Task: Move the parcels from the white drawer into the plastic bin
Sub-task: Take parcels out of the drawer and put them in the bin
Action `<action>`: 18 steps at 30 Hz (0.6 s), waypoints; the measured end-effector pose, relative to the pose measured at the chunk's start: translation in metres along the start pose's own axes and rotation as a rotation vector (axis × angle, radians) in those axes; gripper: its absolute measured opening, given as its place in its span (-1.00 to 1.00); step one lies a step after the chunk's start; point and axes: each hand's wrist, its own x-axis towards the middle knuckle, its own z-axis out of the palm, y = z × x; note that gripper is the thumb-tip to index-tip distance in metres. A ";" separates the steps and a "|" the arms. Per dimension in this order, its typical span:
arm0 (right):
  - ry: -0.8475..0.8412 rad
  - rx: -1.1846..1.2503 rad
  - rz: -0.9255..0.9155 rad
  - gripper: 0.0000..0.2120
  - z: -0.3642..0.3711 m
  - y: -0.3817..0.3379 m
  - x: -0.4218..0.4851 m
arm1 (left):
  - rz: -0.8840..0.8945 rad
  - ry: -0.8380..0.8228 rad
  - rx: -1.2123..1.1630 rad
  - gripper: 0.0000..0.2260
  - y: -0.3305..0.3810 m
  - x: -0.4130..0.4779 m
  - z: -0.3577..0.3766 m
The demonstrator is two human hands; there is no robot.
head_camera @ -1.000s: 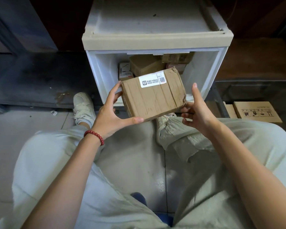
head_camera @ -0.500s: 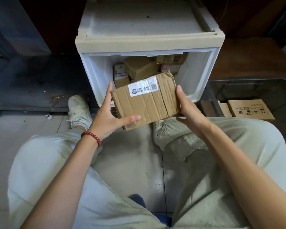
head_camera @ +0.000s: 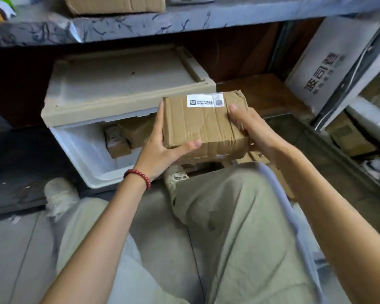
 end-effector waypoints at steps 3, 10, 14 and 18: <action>0.163 0.105 0.091 -0.10 -0.052 0.012 -0.011 | 0.105 -0.096 0.046 0.11 0.033 0.025 0.041; 0.420 0.274 0.231 0.04 -0.143 0.057 -0.062 | 0.232 -0.371 0.079 -0.05 0.082 0.065 0.136; 0.441 0.295 0.144 -0.37 -0.161 0.077 -0.088 | 0.225 -0.476 0.095 -0.19 0.088 0.076 0.178; 0.362 0.367 0.275 -0.46 -0.166 0.105 -0.107 | 0.172 -0.499 0.130 -0.23 0.071 0.080 0.209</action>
